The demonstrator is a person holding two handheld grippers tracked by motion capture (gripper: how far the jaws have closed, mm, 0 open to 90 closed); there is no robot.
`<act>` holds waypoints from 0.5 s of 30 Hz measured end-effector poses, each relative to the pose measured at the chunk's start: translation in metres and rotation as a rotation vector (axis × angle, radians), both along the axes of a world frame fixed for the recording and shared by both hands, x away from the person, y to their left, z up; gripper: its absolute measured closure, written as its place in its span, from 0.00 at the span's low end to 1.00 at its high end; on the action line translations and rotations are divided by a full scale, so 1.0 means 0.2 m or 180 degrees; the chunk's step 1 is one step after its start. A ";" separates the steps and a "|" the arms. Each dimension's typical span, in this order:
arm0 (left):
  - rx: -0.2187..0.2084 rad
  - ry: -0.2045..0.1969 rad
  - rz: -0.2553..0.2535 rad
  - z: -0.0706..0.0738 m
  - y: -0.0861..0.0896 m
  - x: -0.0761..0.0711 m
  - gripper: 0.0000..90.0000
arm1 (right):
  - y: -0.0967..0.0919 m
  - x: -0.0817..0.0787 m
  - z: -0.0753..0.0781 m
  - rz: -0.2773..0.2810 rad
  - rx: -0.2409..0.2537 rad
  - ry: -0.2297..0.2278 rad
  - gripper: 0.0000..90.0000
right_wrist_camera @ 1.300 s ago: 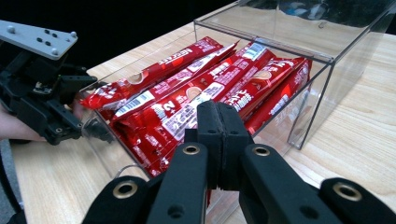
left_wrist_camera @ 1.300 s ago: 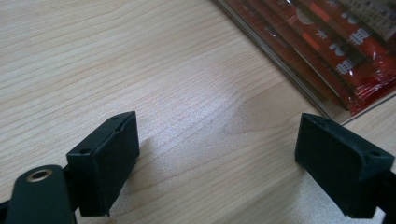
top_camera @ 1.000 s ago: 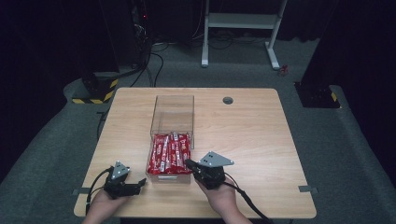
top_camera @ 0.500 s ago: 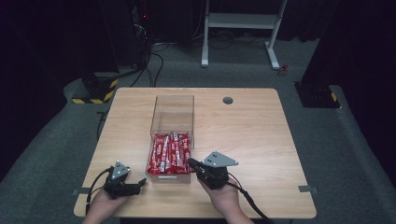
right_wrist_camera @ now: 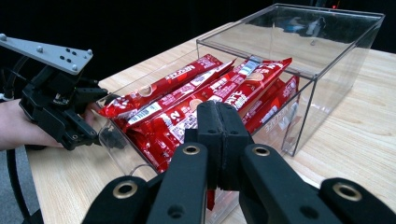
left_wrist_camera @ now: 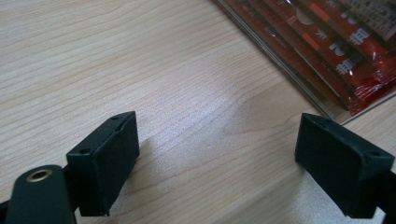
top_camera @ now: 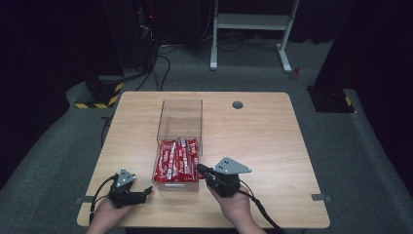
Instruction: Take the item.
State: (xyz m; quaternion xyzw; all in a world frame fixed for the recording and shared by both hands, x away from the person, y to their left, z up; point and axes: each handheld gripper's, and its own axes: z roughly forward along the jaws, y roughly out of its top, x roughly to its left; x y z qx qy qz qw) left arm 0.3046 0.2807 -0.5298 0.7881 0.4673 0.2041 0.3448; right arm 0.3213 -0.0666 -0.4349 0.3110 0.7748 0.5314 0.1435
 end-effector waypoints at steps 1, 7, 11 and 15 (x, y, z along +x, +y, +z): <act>-0.0001 0.0000 0.0001 0.00 0.00 0.00 0.15 | 0.00 0.00 0.00 0.0004 0.0007 -0.0009 1.00; 0.0000 -0.0001 0.0000 0.00 0.00 0.00 0.15 | -0.01 0.00 0.02 -0.0013 0.0029 -0.0039 1.00; -0.0001 0.0000 0.0000 0.00 0.00 0.00 0.15 | -0.02 0.00 0.03 -0.0027 0.0051 -0.0068 1.00; 0.0000 0.0000 0.0000 0.00 0.00 0.00 0.15 | -0.03 0.00 0.04 -0.0042 0.0070 -0.0085 1.00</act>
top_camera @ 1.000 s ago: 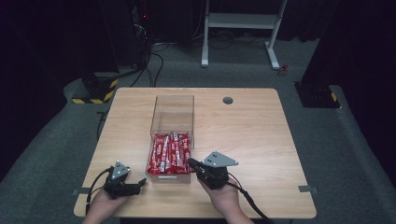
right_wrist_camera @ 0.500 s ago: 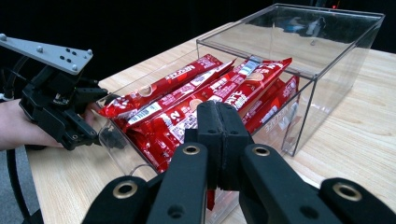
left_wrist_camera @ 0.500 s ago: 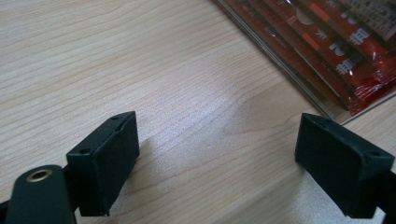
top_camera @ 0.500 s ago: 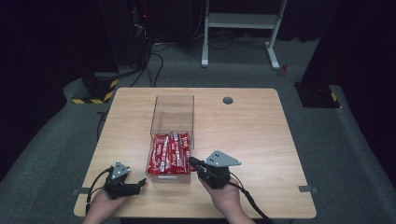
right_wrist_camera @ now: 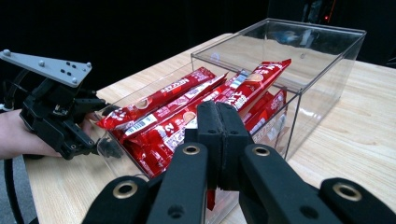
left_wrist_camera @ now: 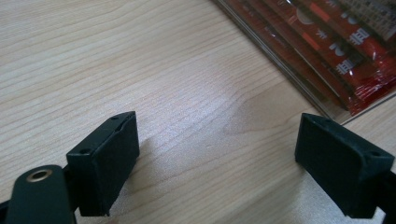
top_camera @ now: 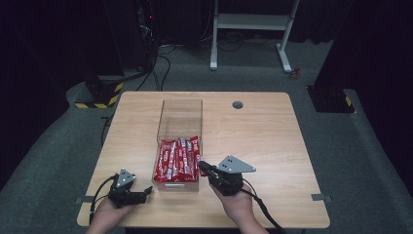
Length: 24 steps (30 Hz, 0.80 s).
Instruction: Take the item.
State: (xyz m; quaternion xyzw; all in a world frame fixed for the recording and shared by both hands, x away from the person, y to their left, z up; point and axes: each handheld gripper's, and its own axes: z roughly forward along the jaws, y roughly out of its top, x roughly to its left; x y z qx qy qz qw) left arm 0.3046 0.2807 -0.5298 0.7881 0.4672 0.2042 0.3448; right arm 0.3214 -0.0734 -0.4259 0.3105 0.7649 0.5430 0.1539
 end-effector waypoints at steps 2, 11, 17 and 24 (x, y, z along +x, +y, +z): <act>0.0000 0.0000 0.0000 0.00 0.00 0.00 0.15 | -0.01 0.00 0.01 -0.0009 0.0005 -0.0021 1.00; 0.0000 0.0000 0.0001 0.00 0.00 0.00 0.15 | -0.04 0.01 0.03 -0.0070 0.0064 -0.0058 1.00; 0.0001 0.0000 0.0000 0.00 0.00 0.00 0.15 | -0.07 0.02 0.05 -0.0110 0.0093 -0.0086 1.00; 0.0000 -0.0002 0.0000 0.00 0.00 0.00 0.16 | -0.08 0.03 0.05 -0.0133 0.0119 -0.0087 1.00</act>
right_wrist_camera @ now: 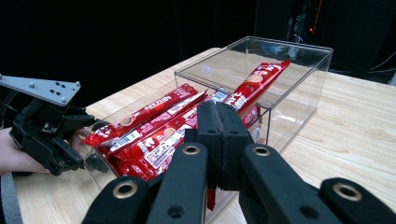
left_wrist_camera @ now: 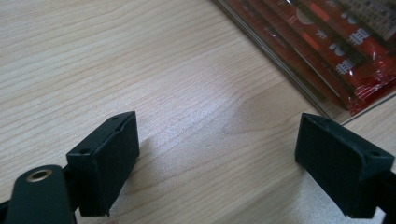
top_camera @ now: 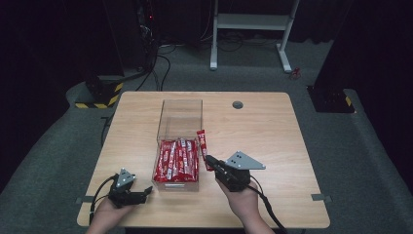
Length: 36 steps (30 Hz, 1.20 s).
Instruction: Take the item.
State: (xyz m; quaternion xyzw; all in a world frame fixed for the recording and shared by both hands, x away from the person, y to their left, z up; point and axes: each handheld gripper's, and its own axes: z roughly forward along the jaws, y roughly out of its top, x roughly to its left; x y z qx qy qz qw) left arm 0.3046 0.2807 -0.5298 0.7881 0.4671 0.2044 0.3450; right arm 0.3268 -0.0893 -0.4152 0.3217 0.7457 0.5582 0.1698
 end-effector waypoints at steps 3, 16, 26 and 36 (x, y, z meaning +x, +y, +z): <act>0.0000 0.0002 0.0002 0.00 0.00 0.00 0.15 | 0.00 0.00 0.00 -0.0013 -0.0003 -0.0015 1.00; 0.0001 0.0001 0.0002 0.00 0.00 0.00 0.16 | -0.05 0.06 -0.03 -0.0207 -0.0095 -0.0025 1.00; 0.0002 0.0002 0.0001 0.00 0.00 0.00 0.16 | -0.08 0.11 -0.08 -0.0326 -0.0148 0.0043 1.00; 0.0001 0.0000 0.0007 0.00 0.00 0.00 0.16 | -0.10 0.16 -0.14 -0.0424 -0.0196 0.0136 1.00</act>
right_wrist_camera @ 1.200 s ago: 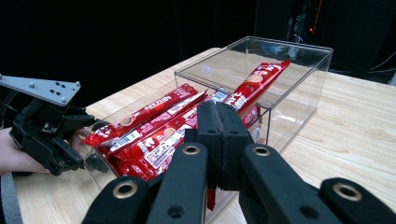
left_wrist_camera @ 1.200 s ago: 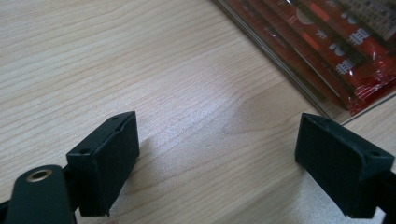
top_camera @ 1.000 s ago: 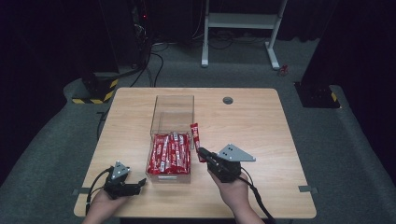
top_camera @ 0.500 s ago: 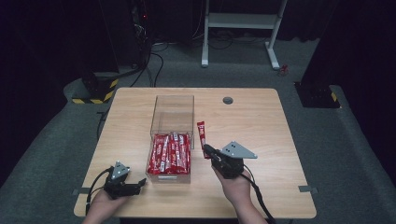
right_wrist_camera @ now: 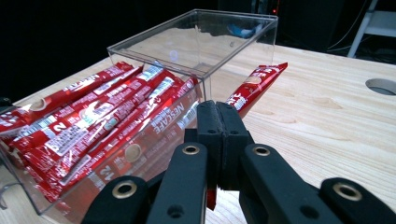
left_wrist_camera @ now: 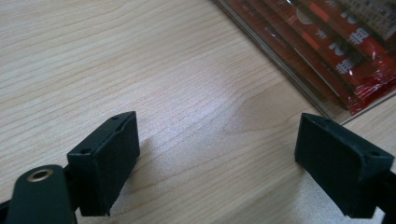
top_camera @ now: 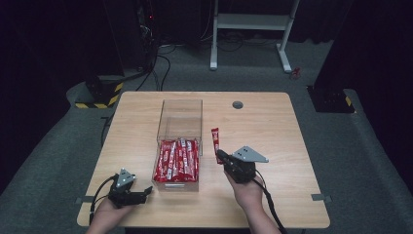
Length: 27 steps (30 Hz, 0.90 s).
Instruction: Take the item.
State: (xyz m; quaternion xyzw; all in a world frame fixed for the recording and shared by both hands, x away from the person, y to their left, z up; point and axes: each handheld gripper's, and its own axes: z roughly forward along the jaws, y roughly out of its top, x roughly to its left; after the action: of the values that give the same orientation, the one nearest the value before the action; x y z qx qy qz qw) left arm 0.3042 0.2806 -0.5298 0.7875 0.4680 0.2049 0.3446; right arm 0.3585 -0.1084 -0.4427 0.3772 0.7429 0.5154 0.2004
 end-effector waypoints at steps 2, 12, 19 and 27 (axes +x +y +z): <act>-0.0004 -0.0003 -0.0001 0.00 0.00 0.00 0.16 | 0.00 0.01 -0.01 -0.0011 -0.0006 0.0017 1.00; -0.0005 -0.0004 0.0001 0.00 0.00 0.00 0.16 | -0.01 0.05 -0.09 -0.0092 -0.0083 0.0151 1.00; -0.0001 -0.0001 0.0001 0.00 0.00 0.00 0.16 | -0.01 0.07 -0.13 -0.0110 -0.0122 0.0227 1.00; -0.0001 0.0000 0.0000 0.00 0.00 0.00 0.16 | 0.00 0.10 -0.20 -0.0147 -0.0202 0.0342 1.00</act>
State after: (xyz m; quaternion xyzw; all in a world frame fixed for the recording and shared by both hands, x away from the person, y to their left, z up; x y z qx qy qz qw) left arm 0.3041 0.2806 -0.5298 0.7875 0.4680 0.2048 0.3448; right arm 0.3785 -0.1083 -0.4818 0.4147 0.7597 0.4659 0.1840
